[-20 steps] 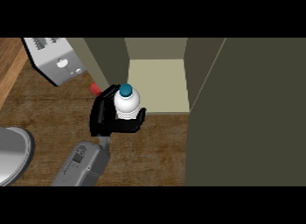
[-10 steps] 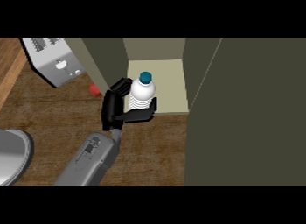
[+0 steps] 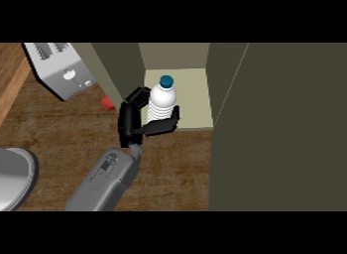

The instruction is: Pick up the bottled water, place it into the cabinet and close the cabinet

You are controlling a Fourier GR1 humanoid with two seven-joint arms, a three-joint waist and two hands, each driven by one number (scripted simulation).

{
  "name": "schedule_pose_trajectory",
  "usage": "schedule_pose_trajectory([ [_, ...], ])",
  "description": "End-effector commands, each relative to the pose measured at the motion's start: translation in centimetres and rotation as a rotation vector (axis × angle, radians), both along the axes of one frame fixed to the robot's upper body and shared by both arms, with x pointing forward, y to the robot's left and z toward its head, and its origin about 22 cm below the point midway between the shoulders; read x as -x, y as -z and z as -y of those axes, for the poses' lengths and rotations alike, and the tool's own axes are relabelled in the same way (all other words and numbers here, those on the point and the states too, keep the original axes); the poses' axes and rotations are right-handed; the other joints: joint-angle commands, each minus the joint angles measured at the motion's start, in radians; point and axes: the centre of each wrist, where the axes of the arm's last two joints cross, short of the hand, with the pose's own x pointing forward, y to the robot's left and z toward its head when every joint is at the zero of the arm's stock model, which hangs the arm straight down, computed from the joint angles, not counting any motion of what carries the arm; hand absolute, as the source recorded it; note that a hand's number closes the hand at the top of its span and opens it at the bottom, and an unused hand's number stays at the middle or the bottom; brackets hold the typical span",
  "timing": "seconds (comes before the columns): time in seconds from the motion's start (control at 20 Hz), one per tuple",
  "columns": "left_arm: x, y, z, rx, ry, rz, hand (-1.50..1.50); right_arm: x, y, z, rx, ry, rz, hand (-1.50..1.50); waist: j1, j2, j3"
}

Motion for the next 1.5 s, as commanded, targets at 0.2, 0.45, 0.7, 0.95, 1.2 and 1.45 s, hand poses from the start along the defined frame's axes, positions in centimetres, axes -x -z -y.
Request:
schedule_pose_trajectory([
  [0.2, -4.5, -3.0, 1.7, -0.066, 0.034, 0.018, 1.50, -0.1, -1.4, -0.7, -0.049, -0.045, 0.053, -1.50, -0.040, 0.033, -0.007],
  [0.45, -5.6, -4.1, 0.0, -0.143, -0.011, 0.041, 1.50, -0.4, -1.8, -1.0, -0.043, -0.048, 0.048, -1.50, -0.047, 0.038, -0.008],
  [0.7, -7.8, -4.7, 0.1, -0.214, -0.002, 0.013, -1.50, -1.0, -1.0, -1.3, -0.055, -0.058, 0.043, -1.50, -0.048, 0.044, -0.007],
  [0.95, -9.2, -4.7, 1.0, -0.212, -0.008, -0.011, -1.50, -0.7, -1.5, -1.2, -0.050, -0.063, 0.056, -1.50, -0.058, 0.045, -0.008],
  [1.2, -10.9, -6.7, 1.0, -0.239, 0.011, 0.035, -1.50, -1.6, -1.1, -1.4, -0.055, -0.071, 0.073, -1.50, -0.058, 0.052, -0.007],
  [1.45, -10.5, -6.7, 2.3, -0.129, 0.096, 0.141, -1.50, -0.9, -2.0, -1.4, -0.033, -0.069, 0.054, -1.50, -0.039, 0.040, -0.008],
])
